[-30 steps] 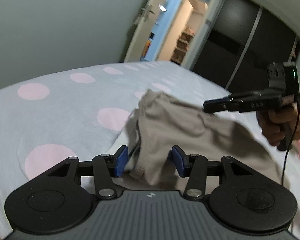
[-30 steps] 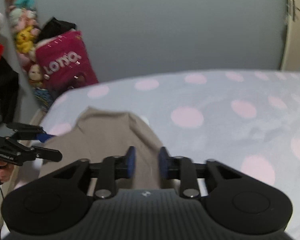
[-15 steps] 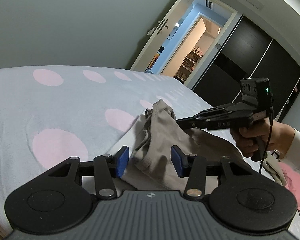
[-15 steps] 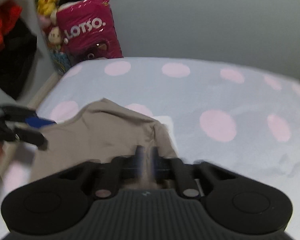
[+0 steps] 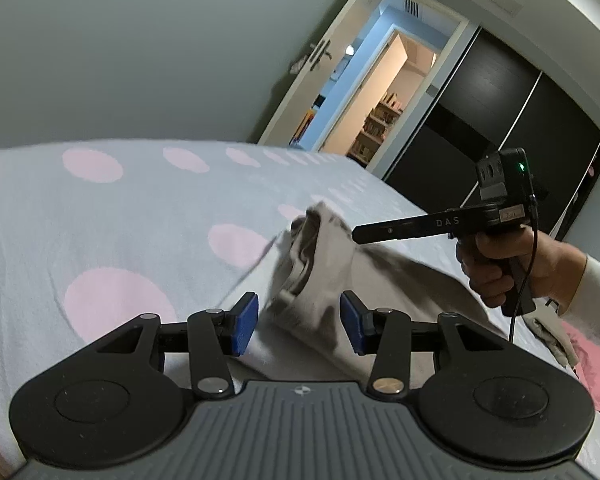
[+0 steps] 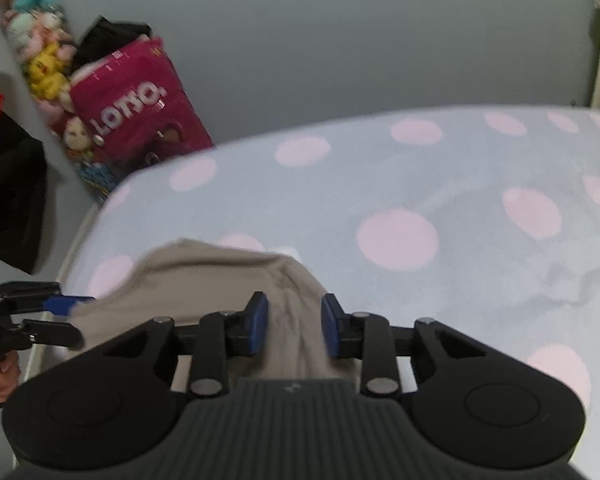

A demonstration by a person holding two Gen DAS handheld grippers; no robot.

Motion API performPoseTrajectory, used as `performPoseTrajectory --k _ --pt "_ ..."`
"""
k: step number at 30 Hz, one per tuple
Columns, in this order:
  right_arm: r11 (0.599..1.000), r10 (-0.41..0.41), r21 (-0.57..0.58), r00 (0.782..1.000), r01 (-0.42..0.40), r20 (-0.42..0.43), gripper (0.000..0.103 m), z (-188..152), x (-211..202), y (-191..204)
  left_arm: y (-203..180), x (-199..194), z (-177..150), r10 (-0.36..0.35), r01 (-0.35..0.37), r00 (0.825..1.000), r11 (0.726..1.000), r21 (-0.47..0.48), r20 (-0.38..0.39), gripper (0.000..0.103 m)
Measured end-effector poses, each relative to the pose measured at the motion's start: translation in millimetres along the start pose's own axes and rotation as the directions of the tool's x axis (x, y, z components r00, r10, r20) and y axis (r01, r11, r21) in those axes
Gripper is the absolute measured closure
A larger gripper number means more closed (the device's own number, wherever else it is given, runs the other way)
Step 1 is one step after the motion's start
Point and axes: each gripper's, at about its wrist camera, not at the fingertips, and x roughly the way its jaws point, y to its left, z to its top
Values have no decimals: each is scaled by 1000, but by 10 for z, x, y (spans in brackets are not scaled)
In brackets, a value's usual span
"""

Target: Fold clothes

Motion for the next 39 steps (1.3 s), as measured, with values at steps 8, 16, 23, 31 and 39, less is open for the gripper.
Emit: performPoseTrajectory --k 8,16,23,31,39 --pt "1000 -19 -15 999 20 34 59 122 -130 4 -163 -67 145 -19 17 1000 998 67 21 84" --pt "999 -2 52 997 6 -71 68 -7 -139 -215 -181 17 110 21 -16 999 995 93 -43 85" --pt "977 85 200 996 -77 -33 99 -79 -161 -386 -143 55 131 11 -7 998 997 75 -55 84" --pt "979 -77 189 996 83 -39 68 -193 -285 -417 -137 34 149 9 -5 999 997 74 -53 85" --pt "997 8 82 1000 -9 8 68 -382 -803 -233 -149 44 183 -7 14 998 995 96 -65 85"
